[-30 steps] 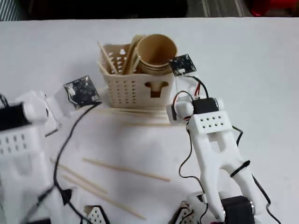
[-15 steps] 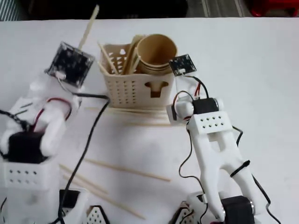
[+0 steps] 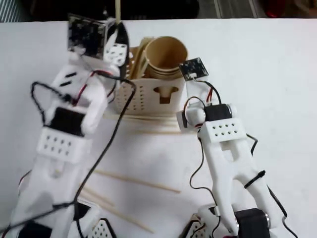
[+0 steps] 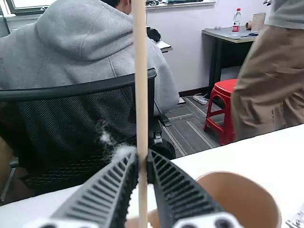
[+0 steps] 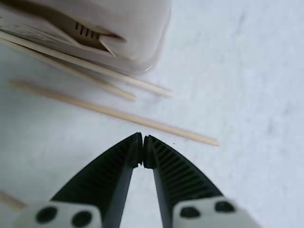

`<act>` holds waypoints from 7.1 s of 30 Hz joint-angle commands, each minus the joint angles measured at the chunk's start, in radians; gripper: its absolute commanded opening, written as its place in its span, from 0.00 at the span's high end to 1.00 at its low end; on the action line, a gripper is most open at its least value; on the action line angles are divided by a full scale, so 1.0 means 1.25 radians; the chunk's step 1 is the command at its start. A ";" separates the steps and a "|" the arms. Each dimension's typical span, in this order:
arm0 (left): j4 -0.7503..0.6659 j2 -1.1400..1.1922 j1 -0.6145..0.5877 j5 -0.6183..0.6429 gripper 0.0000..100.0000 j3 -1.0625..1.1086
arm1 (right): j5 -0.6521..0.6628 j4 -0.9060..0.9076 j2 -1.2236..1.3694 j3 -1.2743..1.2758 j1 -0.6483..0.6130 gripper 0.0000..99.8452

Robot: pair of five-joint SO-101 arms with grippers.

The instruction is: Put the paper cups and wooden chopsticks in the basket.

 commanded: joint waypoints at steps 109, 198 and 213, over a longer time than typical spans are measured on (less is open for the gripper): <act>0.390 -0.694 -0.672 -0.029 0.92 0.705 | 0.098 -0.114 0.339 0.063 -0.635 0.90; 0.328 -0.697 -0.670 -0.031 0.92 0.767 | -0.002 -0.504 -0.181 -0.119 -0.245 0.79; 0.327 -0.697 -0.670 -0.031 0.92 0.767 | 0.253 0.172 -0.358 -0.103 -0.240 0.81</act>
